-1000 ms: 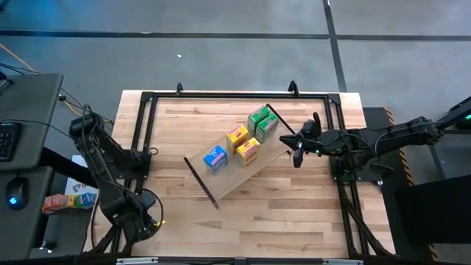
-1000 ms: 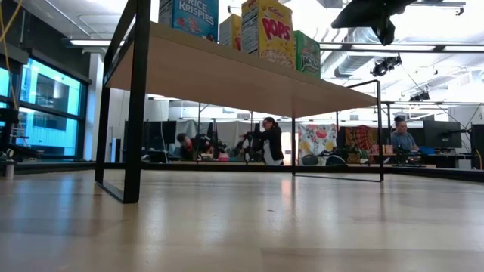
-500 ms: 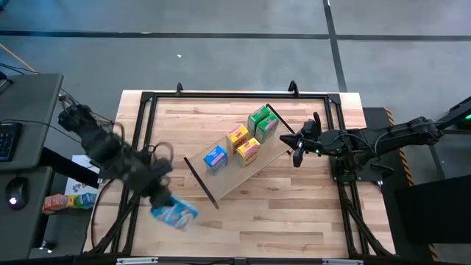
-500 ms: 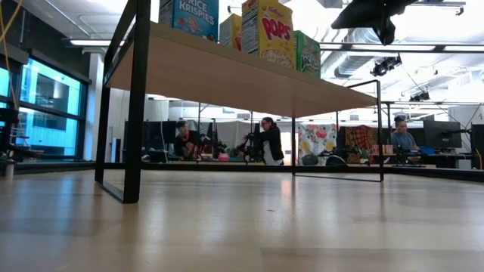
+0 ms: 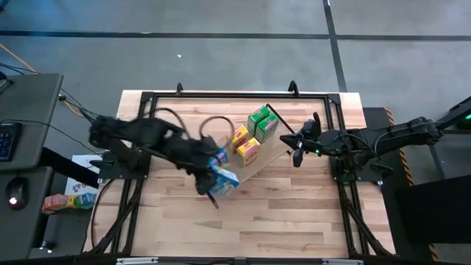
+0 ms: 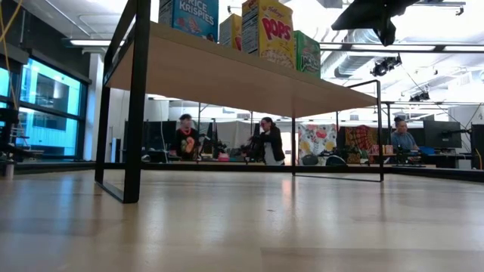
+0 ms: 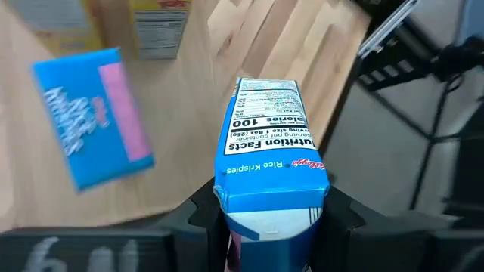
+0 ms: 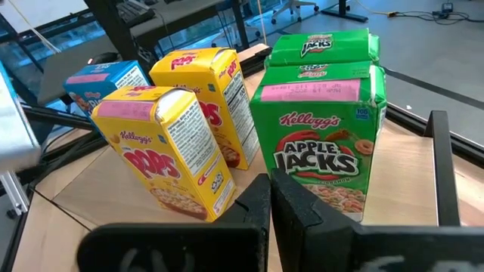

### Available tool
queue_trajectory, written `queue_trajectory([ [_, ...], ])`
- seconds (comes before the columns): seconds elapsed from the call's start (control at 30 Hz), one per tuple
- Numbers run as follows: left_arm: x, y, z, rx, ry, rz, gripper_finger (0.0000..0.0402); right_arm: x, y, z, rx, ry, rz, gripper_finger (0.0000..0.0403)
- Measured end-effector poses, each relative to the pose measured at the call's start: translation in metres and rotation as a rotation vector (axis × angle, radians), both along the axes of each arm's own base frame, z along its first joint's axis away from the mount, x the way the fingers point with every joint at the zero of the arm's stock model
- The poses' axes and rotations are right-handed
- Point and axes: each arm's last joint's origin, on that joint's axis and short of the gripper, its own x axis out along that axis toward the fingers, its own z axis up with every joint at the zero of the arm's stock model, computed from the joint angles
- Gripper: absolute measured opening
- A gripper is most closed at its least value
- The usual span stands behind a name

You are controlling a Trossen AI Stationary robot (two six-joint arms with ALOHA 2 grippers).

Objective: Stack cereal on shelf
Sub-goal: Put the blue cereal box on the shelf align with the other blue cereal box

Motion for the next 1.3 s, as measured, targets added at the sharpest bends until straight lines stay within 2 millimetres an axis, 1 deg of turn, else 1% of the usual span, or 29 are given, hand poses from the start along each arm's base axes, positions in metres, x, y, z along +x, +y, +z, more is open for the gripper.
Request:
queue_trajectory([
  [0.1,0.018,-0.005,-0.015,0.052,0.044,-0.036,0.0115,0.0,0.0,0.0,0.0,0.001,0.0,0.0],
  [0.17,0.026,-0.008,-0.026,0.083,0.088,-0.051,0.0115,0.0,0.0,0.0,0.0,0.001,0.0,0.0],
  [0.27,0.033,-0.011,-0.04,0.139,0.156,-0.061,0.0115,0.0,0.0,0.0,0.0,0.002,0.0,0.0],
  [0.37,0.037,-0.012,-0.046,0.186,0.172,-0.049,0.0115,0.0,0.0,0.0,0.0,0.002,0.0,0.0],
  [0.5,0.04,-0.012,-0.048,0.219,0.169,-0.052,0.0115,0.0,0.0,0.0,0.003,0.001,-0.001,0.0],
  [0.77,0.04,-0.011,-0.048,0.301,0.16,-0.14,0.0118,0.0,0.0,0.0,0.002,0.003,-0.001,0.0],
  [1.3,0.04,-0.008,-0.047,0.362,0.155,-0.17,0.0184,0.0,0.0,0.0,0.002,0.003,-0.001,0.0],
])
